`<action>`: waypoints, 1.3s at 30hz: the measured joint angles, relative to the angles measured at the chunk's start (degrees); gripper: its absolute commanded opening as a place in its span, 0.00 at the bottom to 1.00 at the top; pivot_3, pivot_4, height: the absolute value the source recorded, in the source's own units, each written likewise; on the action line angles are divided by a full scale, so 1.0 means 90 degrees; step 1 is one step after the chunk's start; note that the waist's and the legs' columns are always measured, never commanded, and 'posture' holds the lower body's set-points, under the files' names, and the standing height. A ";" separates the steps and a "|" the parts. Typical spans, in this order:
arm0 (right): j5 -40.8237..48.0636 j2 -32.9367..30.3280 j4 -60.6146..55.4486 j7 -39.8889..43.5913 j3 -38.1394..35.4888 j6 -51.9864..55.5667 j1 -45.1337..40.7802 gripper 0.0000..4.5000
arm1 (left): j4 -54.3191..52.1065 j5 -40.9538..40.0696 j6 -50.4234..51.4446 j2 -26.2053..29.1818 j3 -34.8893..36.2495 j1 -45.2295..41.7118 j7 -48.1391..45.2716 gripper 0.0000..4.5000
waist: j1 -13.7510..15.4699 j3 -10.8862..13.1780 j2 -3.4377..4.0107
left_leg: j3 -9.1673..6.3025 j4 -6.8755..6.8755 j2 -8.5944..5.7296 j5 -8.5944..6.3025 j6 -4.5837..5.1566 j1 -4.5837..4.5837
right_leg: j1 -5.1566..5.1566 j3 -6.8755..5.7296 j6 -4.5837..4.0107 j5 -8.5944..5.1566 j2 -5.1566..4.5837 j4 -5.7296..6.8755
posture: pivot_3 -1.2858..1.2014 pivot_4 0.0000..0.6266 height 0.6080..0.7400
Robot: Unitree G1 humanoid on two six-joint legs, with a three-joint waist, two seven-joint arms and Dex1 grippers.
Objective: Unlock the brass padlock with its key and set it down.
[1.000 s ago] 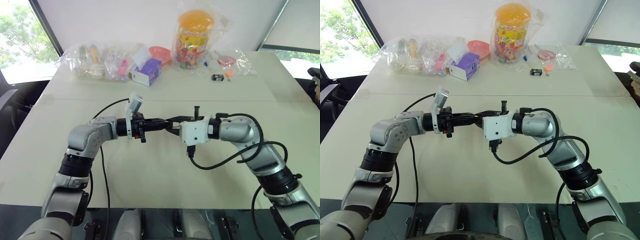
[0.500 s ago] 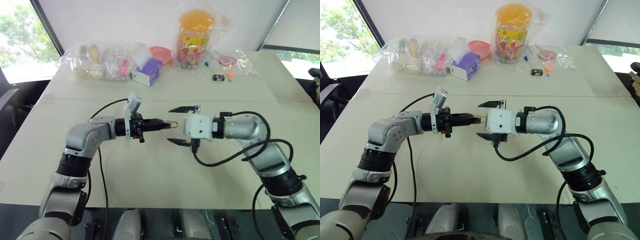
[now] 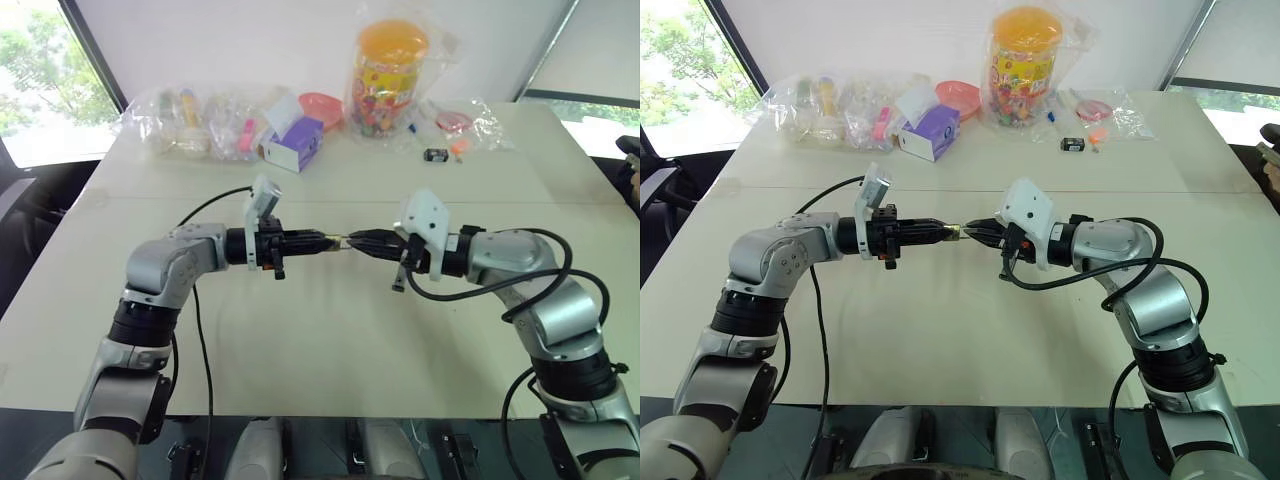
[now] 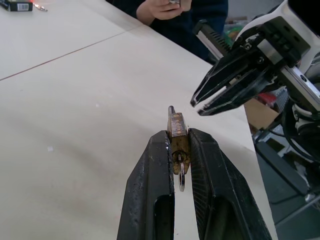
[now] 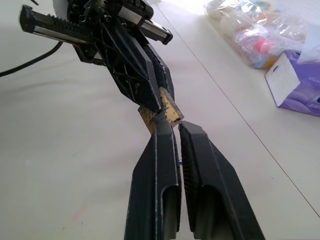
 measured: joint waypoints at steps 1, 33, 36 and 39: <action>-0.0002 0.0005 0.0001 -0.0033 0.0010 -0.0010 0.0006 0.02 | -0.0001 -0.0007 0.0006 0.0001 0.0000 0.0000 -0.0026 0.00 | -0.0002 0.0000 0.0000 | 0.0000 0.0000 0.0000 0.0000 0.0000 0.0000 | 0.0000 0.0000 0.0000 0.0000 0.0000 0.0000 | 0.52 0.24 1.00; -0.0334 -0.1080 -0.0309 -0.0194 -0.0443 -0.0436 0.1881 0.02 | 0.0909 0.0656 -0.0900 -0.0457 -0.0423 0.0267 -0.0365 0.00 | 0.0137 -0.0001 0.0000 | 0.0001 0.0000 -0.0003 -0.0003 0.0006 -0.0005 | 0.0002 -0.0001 0.0000 0.0000 0.0011 -0.0012 | 0.52 0.24 1.00; -0.0189 -0.1096 -0.0915 -0.0395 -0.0759 -0.0135 0.2342 0.02 | 0.1385 0.0841 -0.1075 -0.0979 -0.0536 0.0297 -0.0231 0.00 | 0.0138 0.0000 -0.0001 | 0.0001 0.0002 -0.0003 -0.0003 0.0006 -0.0003 | 0.0005 -0.0001 0.0000 0.0000 0.0013 -0.0011 | 0.52 0.24 1.00; -0.0056 -0.0986 -0.1356 -0.0742 -0.1023 0.0165 0.2406 0.02 | 0.1587 0.0919 -0.1130 -0.1491 -0.0673 0.0269 -0.0043 0.00 | 0.0126 0.0000 -0.0001 | 0.0000 0.0002 -0.0002 -0.0003 0.0006 0.0002 | 0.0008 0.0000 0.0000 0.0000 0.0016 -0.0008 | 0.52 0.24 1.00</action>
